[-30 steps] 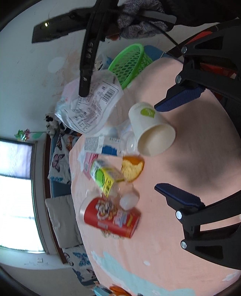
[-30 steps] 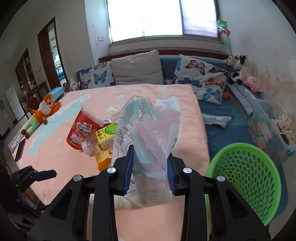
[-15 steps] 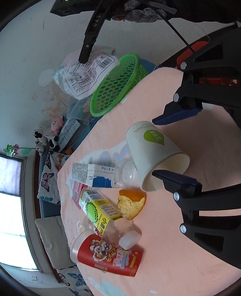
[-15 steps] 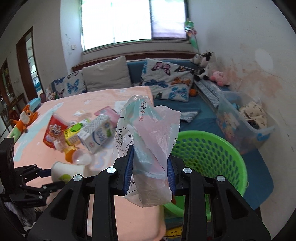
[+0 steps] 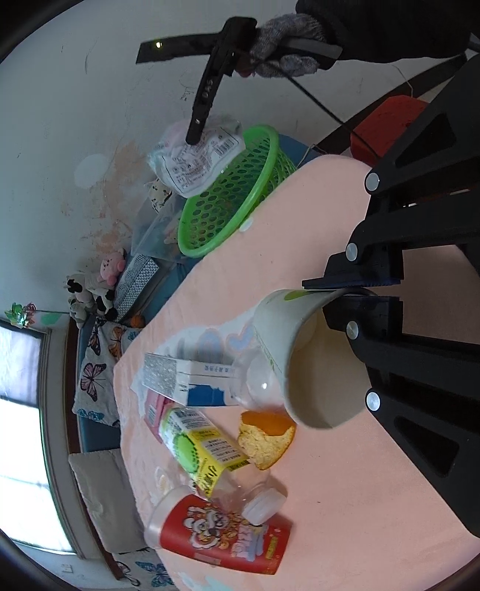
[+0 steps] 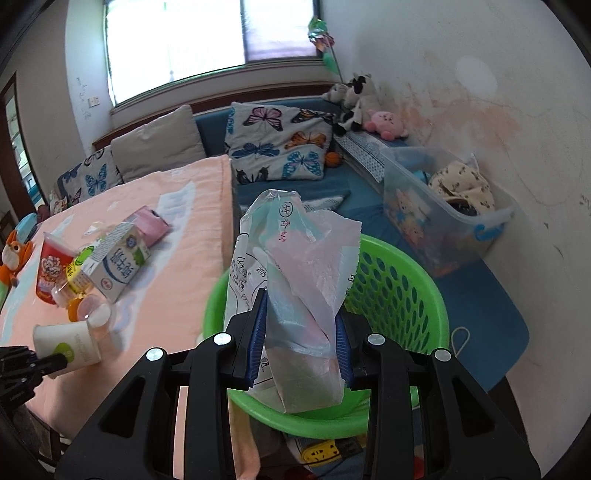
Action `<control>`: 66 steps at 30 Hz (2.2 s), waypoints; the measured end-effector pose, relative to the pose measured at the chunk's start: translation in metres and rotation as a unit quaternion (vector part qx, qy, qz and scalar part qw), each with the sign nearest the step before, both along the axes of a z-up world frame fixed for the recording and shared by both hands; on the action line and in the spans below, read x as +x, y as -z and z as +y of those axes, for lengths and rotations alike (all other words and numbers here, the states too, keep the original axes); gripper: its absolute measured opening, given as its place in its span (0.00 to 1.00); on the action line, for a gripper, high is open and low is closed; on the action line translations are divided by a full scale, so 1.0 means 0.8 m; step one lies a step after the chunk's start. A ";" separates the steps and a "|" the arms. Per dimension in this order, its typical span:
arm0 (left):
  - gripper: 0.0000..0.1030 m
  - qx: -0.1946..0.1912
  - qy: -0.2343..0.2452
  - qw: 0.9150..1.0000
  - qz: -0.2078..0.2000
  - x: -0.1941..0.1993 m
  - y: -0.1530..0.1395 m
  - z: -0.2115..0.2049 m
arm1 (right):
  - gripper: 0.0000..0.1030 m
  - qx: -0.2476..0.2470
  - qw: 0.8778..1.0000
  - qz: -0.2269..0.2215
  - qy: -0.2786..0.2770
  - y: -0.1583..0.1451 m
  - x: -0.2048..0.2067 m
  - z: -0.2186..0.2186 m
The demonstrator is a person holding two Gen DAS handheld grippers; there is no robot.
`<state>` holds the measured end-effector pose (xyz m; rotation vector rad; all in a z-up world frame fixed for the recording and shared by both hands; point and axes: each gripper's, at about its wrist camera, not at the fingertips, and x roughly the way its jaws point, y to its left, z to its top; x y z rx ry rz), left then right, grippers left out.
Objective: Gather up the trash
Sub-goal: 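Carry the bag to the green basket while the left gripper grasps the white paper cup, then drop the paper cup into the green basket with the left gripper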
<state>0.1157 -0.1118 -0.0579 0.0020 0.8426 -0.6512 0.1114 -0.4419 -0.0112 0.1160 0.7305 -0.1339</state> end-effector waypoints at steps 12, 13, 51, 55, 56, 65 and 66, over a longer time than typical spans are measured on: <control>0.04 -0.013 0.035 0.999 -0.025 0.004 -0.051 -0.040 | 0.54 0.014 1.000 0.003 0.024 0.019 -0.008 -0.034; 0.04 -0.013 0.040 0.999 -0.026 0.007 -0.054 -0.048 | 0.54 0.018 1.000 0.001 0.024 0.018 -0.012 -0.038; 0.33 0.021 0.137 0.990 0.019 0.058 -0.042 -0.230 | 0.70 0.043 0.998 -0.023 0.031 0.021 -0.072 -0.071; 0.33 0.015 0.121 0.993 0.005 0.052 -0.052 -0.201 | 0.71 0.041 0.999 -0.028 0.019 0.014 -0.071 -0.056; 0.33 0.013 0.114 0.993 0.001 0.050 -0.055 -0.191 | 0.72 0.040 0.999 -0.029 0.016 0.013 -0.071 -0.052; 0.34 0.027 0.025 0.998 -0.041 0.048 -0.075 -0.089 | 0.73 0.039 0.998 -0.031 -0.032 -0.001 -0.051 0.008; 0.34 0.029 0.013 0.999 -0.043 0.049 -0.077 -0.075 | 0.73 0.040 0.998 -0.030 -0.038 -0.002 -0.047 0.015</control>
